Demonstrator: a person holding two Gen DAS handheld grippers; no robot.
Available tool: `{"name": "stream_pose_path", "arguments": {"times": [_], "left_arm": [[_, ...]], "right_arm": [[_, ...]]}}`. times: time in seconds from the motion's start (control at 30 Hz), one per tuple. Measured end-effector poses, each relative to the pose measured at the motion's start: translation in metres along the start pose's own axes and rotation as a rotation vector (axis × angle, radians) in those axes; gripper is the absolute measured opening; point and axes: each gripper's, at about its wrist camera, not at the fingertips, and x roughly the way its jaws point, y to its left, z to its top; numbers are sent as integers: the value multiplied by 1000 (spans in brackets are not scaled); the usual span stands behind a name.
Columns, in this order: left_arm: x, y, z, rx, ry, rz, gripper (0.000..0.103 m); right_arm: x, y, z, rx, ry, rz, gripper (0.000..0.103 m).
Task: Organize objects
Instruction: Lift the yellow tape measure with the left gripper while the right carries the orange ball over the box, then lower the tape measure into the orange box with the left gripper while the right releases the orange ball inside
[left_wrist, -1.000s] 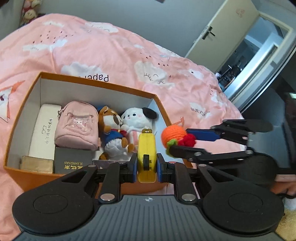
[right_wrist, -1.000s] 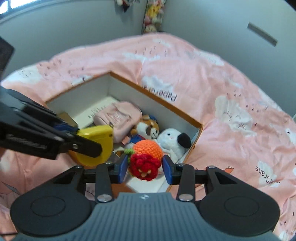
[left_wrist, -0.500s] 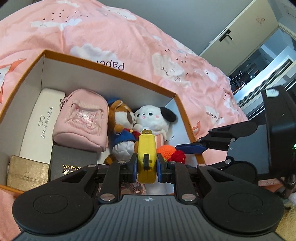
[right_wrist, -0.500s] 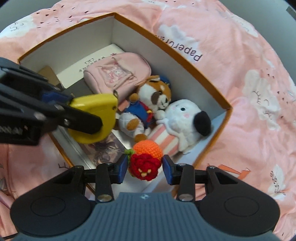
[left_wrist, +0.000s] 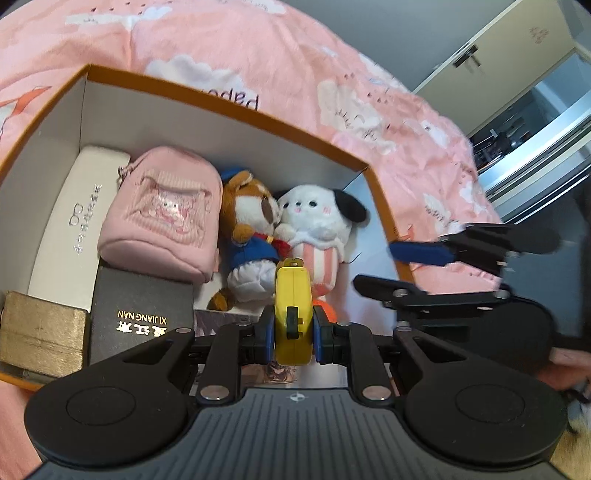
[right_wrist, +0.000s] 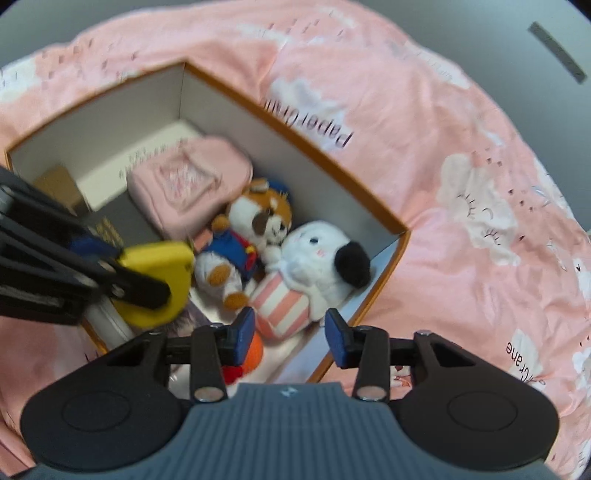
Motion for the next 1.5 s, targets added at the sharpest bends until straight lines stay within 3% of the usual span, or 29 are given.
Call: {"name": "stream_pose_path", "arguments": {"times": [0.13,0.37,0.6,0.7,0.77,0.87,1.2,1.5], "left_arm": [[11,-4,2,-18,42,6,22],[32,-13,1,5,93,73,22],[38,-12,1,-4,119,93,22],[38,-14,0,13,119,125,31],[36,-16,-2,33,106,157,42],[31,-17,-4,55,85,187,49],[5,-25,-5,102,-23,204,49],[-43,-47,-17,209,-254,234,49]], "right_arm": [[-10,2,-6,14,-42,-39,47],[-6,0,-10,20,-50,-61,48],[-6,4,-13,3,-56,-74,52],[-6,4,-14,6,-51,-76,52],[-6,5,-15,7,-48,-77,52],[-6,6,-18,7,-47,-74,54],[-11,10,-22,6,-53,-73,56],[-35,13,-23,53,-104,-78,69]]}}
